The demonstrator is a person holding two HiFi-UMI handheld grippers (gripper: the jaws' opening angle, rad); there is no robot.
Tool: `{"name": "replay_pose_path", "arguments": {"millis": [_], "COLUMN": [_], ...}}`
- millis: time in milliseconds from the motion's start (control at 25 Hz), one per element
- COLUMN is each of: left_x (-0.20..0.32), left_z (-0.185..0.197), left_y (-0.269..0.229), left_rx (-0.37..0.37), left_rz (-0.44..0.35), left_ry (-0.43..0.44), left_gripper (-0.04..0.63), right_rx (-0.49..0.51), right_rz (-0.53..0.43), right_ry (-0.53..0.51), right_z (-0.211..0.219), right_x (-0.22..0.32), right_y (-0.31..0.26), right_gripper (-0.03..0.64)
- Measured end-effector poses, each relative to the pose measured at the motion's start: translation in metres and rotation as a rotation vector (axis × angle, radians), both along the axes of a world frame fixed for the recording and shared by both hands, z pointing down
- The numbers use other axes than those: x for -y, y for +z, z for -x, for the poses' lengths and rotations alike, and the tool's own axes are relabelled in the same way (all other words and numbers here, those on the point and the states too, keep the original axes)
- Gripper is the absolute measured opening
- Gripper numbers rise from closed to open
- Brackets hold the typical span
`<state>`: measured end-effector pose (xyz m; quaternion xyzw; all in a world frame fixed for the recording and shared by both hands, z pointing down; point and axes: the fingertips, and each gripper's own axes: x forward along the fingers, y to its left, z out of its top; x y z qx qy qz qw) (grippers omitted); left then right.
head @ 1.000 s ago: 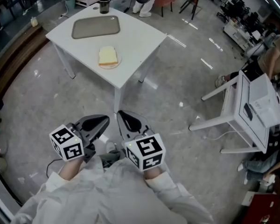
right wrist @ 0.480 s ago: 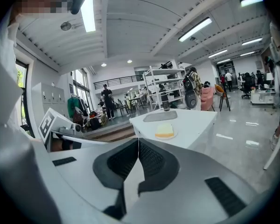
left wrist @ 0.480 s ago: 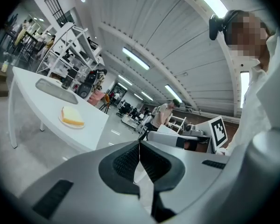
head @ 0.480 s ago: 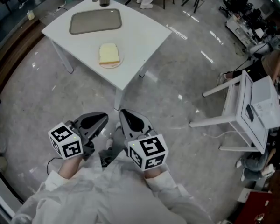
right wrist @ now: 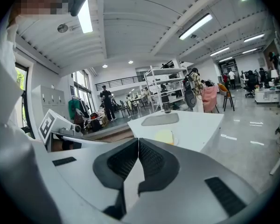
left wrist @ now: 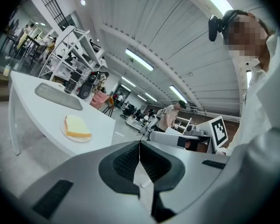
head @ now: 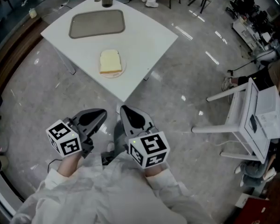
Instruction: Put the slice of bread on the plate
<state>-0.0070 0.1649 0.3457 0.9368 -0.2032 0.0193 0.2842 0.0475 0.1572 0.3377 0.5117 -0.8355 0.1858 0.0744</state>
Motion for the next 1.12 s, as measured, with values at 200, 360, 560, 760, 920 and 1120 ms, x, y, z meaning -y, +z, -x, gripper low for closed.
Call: {"name": "replay_pose_path", "arguments": {"millis": [200, 360, 560, 760, 920, 1120], "left_x": [0.043, 0.084, 0.127, 0.158, 0.178, 0.192], "left_z": [-0.011, -0.019, -0.034, -0.047, -0.055, -0.064], "left_y": [0.002, 0.002, -0.004, -0.005, -0.004, 0.004], "left_rx": [0.016, 0.020, 0.026, 0.036, 0.033, 0.034], "left_rz": [-0.001, 0.001, -0.006, -0.005, -0.003, 0.015], "left_ry": [-0.024, -0.051, -0.086, -0.120, -0.143, -0.181], "left_gripper": [0.009, 0.009, 0.009, 0.009, 0.009, 0.009], "right_rx": [0.014, 0.018, 0.027, 0.026, 0.018, 0.011], "right_rz": [0.002, -0.002, 0.015, 0.023, 0.031, 0.049], "right_ry": [-0.019, -0.037, -0.081, -0.122, -0.157, -0.191], "right_z": [-0.013, -0.025, -0.037, -0.049, -0.056, -0.067], "right_x": [0.045, 0.087, 0.128, 0.162, 0.184, 0.198], "right_y": [0.000, -0.003, -0.004, -0.004, 0.000, 0.008], "right_gripper": [0.015, 0.015, 0.015, 0.015, 0.015, 0.015]}}
